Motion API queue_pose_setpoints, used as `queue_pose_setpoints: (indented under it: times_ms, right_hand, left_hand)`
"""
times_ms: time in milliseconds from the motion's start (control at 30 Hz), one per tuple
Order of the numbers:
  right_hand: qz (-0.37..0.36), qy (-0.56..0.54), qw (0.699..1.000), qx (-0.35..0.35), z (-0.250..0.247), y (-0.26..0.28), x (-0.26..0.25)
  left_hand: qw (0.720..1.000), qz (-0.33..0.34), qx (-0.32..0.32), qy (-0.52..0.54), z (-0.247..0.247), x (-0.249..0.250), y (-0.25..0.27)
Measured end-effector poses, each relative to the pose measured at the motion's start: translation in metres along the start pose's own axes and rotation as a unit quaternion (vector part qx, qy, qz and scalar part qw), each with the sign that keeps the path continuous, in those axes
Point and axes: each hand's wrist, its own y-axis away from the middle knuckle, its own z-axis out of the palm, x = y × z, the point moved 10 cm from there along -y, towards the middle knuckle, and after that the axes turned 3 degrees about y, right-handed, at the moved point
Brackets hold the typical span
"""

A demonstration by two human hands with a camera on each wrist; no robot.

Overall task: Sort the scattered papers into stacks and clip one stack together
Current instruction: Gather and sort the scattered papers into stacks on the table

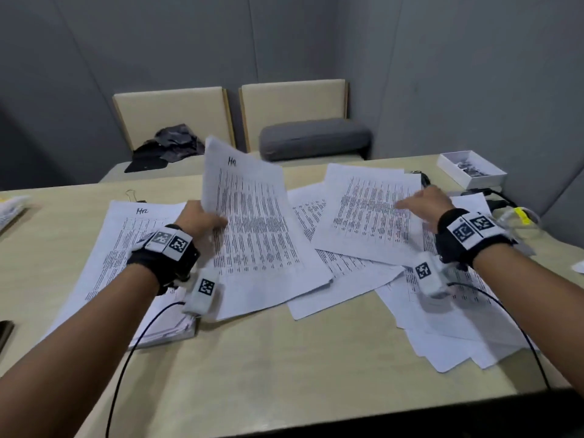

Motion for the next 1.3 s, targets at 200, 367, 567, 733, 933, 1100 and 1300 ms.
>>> queue_pose_setpoints:
  times_ms: [200,367,567,733,933,1100,1300]
  right_hand:
    - [0.051,0.139,0.989,-0.020,0.026,-0.005,0.021]
    - [-0.013,0.002,1.000,0.000,0.038,0.008,-0.005]
    - [-0.251,-0.150,0.949,0.122,-0.024,0.049,-0.083]
    - [-0.302,-0.198,0.925,0.122,-0.032,0.068,-0.107]
    - [-0.262,-0.115,0.957,-0.038,0.035,0.073,-0.104]
    - [-0.235,-0.001,0.958,-0.163,0.113,0.095,-0.098]
    - [-0.266,0.095,0.904,-0.321,0.162,0.128,-0.107]
  left_hand:
    - [0.989,-0.087,-0.072,0.098,0.034,-0.047,0.007]
    - [0.984,-0.064,-0.091,0.140,0.035,-0.040,0.014]
    - [0.979,-0.075,-0.102,0.163,0.033,-0.046,0.010]
    - [0.979,-0.066,-0.108,0.158,0.033,-0.045,0.010]
    - [0.977,-0.073,-0.104,0.170,0.030,-0.051,0.004]
    - [0.972,-0.076,-0.143,0.171,0.035,-0.054,0.002]
    - [0.985,-0.036,-0.147,0.078,0.036,-0.055,-0.004]
